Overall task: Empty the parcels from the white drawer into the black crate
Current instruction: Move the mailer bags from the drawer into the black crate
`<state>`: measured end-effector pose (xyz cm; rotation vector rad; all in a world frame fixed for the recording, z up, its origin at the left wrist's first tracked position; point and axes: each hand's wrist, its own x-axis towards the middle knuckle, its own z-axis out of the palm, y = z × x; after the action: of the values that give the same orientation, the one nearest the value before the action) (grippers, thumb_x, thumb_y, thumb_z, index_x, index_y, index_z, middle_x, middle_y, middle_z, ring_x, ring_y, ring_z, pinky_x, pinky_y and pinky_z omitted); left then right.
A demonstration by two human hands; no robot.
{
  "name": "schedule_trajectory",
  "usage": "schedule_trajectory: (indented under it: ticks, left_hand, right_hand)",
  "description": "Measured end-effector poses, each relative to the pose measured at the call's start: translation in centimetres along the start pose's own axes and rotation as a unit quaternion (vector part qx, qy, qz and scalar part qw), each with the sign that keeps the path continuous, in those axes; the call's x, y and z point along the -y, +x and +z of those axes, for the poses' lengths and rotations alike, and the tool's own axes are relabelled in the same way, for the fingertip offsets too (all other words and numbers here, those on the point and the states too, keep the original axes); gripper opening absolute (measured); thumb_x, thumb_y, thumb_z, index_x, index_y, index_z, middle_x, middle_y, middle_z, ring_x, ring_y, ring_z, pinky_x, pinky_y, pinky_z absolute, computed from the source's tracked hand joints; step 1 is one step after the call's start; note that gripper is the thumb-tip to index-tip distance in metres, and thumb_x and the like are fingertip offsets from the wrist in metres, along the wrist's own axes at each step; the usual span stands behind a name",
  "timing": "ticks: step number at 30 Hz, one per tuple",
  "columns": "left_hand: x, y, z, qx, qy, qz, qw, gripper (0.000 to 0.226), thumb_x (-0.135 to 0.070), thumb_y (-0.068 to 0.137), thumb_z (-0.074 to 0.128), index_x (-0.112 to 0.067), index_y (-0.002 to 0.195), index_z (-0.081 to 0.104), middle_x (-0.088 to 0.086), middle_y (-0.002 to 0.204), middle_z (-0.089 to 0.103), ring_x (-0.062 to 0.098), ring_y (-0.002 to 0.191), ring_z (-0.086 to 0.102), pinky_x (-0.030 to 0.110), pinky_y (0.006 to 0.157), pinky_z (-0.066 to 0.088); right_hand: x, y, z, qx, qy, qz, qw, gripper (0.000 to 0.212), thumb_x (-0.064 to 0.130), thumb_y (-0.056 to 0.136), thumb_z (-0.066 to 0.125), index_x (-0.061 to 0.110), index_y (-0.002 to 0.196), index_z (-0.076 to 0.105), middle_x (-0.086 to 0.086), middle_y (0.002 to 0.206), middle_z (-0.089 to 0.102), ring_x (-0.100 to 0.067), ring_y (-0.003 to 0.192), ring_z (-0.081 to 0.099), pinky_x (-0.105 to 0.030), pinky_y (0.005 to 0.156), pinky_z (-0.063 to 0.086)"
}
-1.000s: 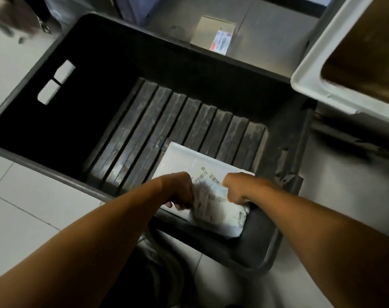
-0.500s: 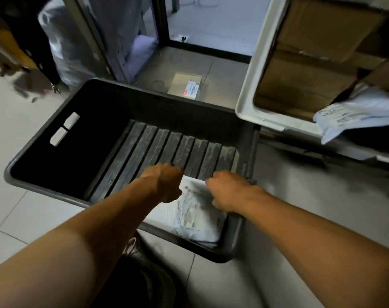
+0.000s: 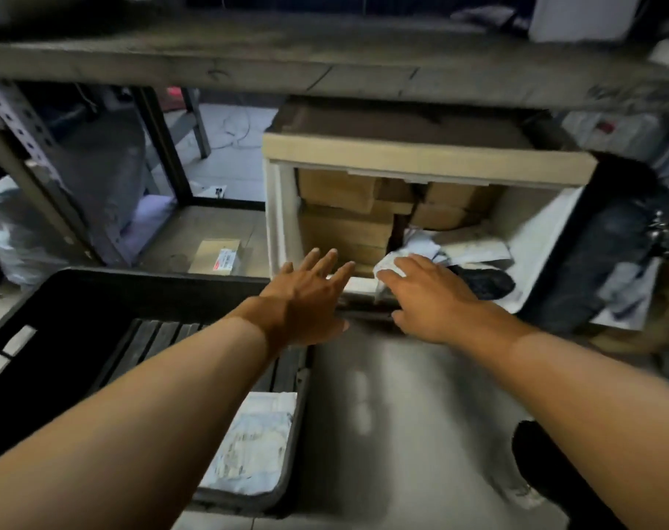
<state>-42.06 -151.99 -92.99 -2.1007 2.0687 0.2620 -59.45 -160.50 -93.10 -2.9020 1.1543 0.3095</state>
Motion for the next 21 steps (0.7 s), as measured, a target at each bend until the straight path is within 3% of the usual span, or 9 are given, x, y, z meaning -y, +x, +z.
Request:
schedule_trajectory:
  ticks: [7,14,16,18,21]
  left_hand:
    - [-1.9,3.2,-3.9,-0.013,0.047,0.051,0.997,0.077,-0.051,0.096,0.054,-0.024,0.158,0.018,0.008,0.165,0.013,0.030,0.152,0.012,0.054,0.119,0.026]
    - [-2.2,6.3,-0.8,0.036,0.005,0.045,0.998,0.087,-0.047,0.093,0.060,-0.024,0.159,0.008,0.007,0.167,0.007,0.030,0.153,0.012,0.054,0.119,0.025]
    - [-2.3,6.7,-0.6,0.035,-0.010,0.047,0.998,0.085,-0.047,0.093,0.060,-0.022,0.158,0.012,0.008,0.165,0.015,0.030,0.151,0.019,0.050,0.118,0.028]
    - [-2.1,6.8,-0.5,0.014,-0.048,0.037,0.998,0.082,-0.045,0.091,0.064,-0.020,0.155,0.021,0.008,0.159,0.030,0.030,0.144,0.033,0.045,0.112,0.037]
    - [-1.5,6.9,-0.8,-0.015,-0.148,0.002,0.989,0.073,-0.045,0.088,0.069,-0.018,0.147,0.035,0.008,0.139,0.051,0.021,0.113,0.054,0.031,0.083,0.046]
  right_hand:
    - [-5.5,0.9,-1.4,-0.002,-0.009,0.052,0.999,0.062,0.027,0.096,0.059,0.029,0.153,0.034,-0.006,0.160,0.029,-0.029,0.146,0.029,-0.039,0.112,0.034]
    - [-5.4,3.7,1.2,-0.036,0.001,0.071,0.997,0.056,0.022,0.097,0.058,0.028,0.150,0.042,-0.007,0.155,0.035,-0.030,0.138,0.036,-0.042,0.108,0.038]
    - [-4.9,4.5,1.5,-0.054,-0.003,0.073,0.996,0.048,0.018,0.096,0.059,0.027,0.142,0.051,-0.008,0.147,0.045,-0.029,0.132,0.042,-0.041,0.102,0.041]
    - [-4.8,5.0,1.5,-0.097,0.025,0.082,0.992,0.034,0.013,0.095,0.057,0.023,0.126,0.062,-0.007,0.132,0.057,-0.028,0.122,0.049,-0.040,0.093,0.046]
    - [-4.5,5.6,0.5,-0.167,0.110,0.090,0.976,0.018,0.010,0.095,0.050,0.017,0.105,0.064,-0.007,0.114,0.065,-0.029,0.109,0.055,-0.037,0.079,0.045]
